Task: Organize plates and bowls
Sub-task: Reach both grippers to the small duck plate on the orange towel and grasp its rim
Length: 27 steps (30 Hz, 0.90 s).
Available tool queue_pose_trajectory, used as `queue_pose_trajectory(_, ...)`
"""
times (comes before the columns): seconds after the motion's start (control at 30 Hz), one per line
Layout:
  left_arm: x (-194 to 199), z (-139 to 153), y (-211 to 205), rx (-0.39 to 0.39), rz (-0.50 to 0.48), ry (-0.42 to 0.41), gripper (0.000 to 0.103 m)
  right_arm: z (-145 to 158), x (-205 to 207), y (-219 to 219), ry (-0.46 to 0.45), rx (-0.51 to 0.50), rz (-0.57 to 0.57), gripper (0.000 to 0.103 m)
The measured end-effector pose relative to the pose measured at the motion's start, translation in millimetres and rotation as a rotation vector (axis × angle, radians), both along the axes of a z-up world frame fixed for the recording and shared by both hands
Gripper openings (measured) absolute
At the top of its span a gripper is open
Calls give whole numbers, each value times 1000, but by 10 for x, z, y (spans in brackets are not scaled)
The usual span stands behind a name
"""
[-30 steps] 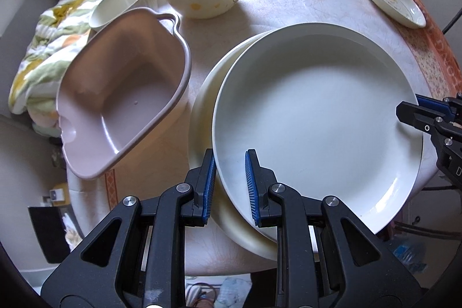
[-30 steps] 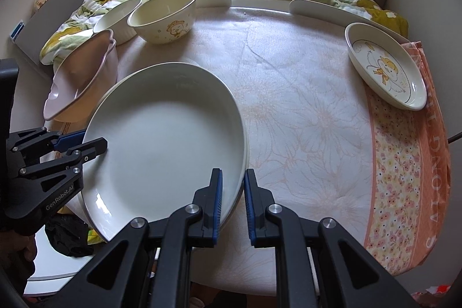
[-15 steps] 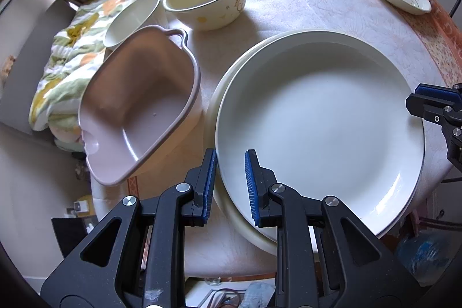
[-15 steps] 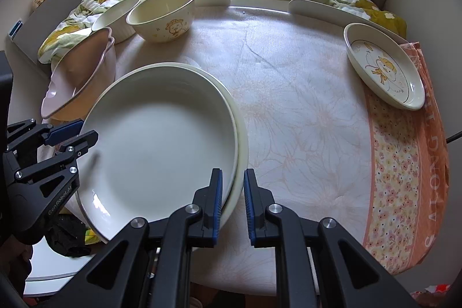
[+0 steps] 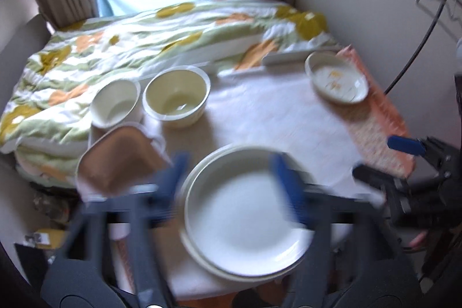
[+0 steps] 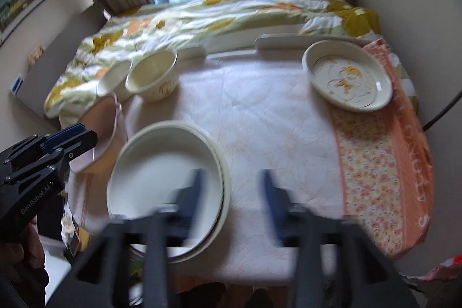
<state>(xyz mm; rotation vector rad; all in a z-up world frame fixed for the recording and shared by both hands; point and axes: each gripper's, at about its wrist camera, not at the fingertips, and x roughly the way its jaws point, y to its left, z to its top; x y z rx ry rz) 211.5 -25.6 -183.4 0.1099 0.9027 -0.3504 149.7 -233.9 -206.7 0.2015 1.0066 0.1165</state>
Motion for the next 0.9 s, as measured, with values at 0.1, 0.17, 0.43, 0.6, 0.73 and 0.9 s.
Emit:
queue_pose_trajectory(0.1,76,210,-105,-102,-50,-63,103,167,-111,-139,-67,-4,-45,103)
queue_pose_trajectory(0.17,239,219,-244,-132,-104,-28,103,217,-154,-268,-80,-12,-85,103)
queue_pose_trajectory(0.43,834,86,-1026,-165,-256,62,103,202,-35,-983,-19,-82,-248,103)
queue_pose_trajectory(0.6,1304,-221,-1492,-205,-285,171,103,78,237,-1515,-31,-21,-358,103)
queue_pose_trajectory(0.73,1713,-558,-1882,-180,-302,229,103,-213,518,-1828,0,50,-399,103)
queue_pose_trajectory(0.9,2113,-1108,-2312,-108,-320,310,83,-735,808,-2118,47,183,-441,90)
